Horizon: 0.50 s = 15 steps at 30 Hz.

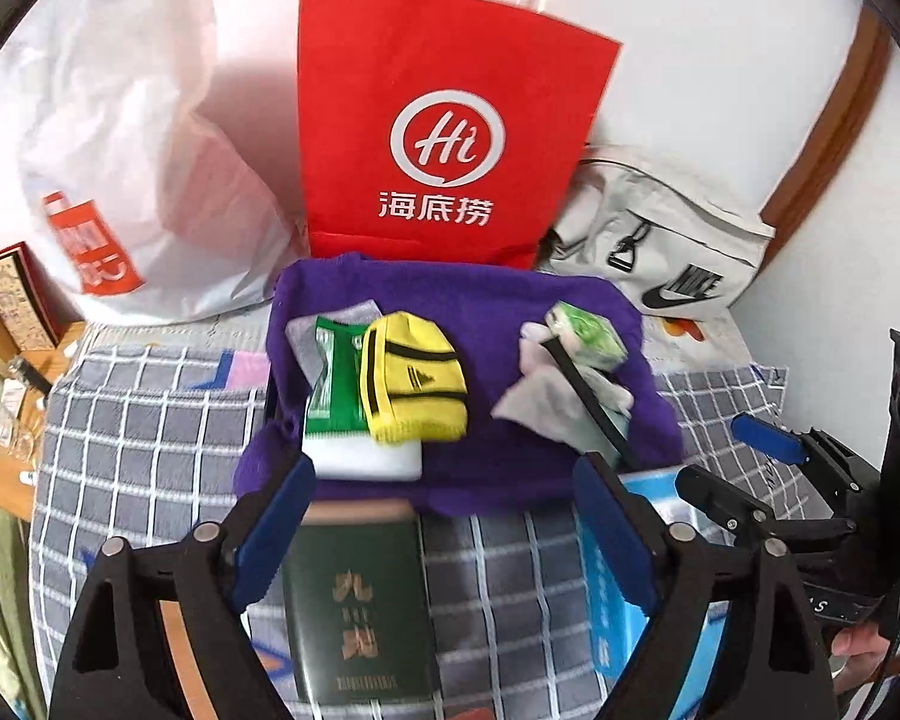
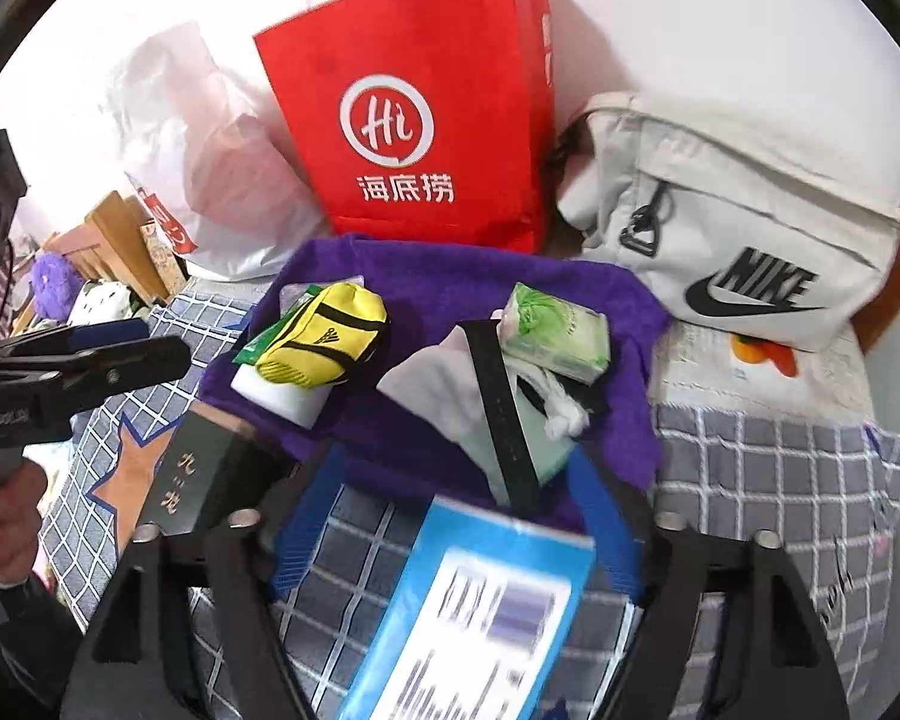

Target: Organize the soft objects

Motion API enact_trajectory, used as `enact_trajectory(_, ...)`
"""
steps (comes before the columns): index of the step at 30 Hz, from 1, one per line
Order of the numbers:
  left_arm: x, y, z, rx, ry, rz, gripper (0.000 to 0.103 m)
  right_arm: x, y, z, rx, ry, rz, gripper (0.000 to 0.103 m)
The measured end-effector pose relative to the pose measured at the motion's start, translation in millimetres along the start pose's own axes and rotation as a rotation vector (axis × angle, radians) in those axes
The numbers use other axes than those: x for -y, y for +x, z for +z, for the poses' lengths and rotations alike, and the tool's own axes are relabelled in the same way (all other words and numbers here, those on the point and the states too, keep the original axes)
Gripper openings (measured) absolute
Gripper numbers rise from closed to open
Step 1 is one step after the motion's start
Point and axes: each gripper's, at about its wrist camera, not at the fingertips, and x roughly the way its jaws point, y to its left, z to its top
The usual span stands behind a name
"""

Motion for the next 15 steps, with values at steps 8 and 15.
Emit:
enact_trajectory(8,26,-53,-55,0.04,0.039,0.006,0.099,-24,-64,-46,0.079,0.035,-0.065,0.101)
enact_trajectory(15,36,-91,-104,0.082,0.031,0.006,0.101,-35,-115,-93,0.106,0.075,-0.125,0.102)
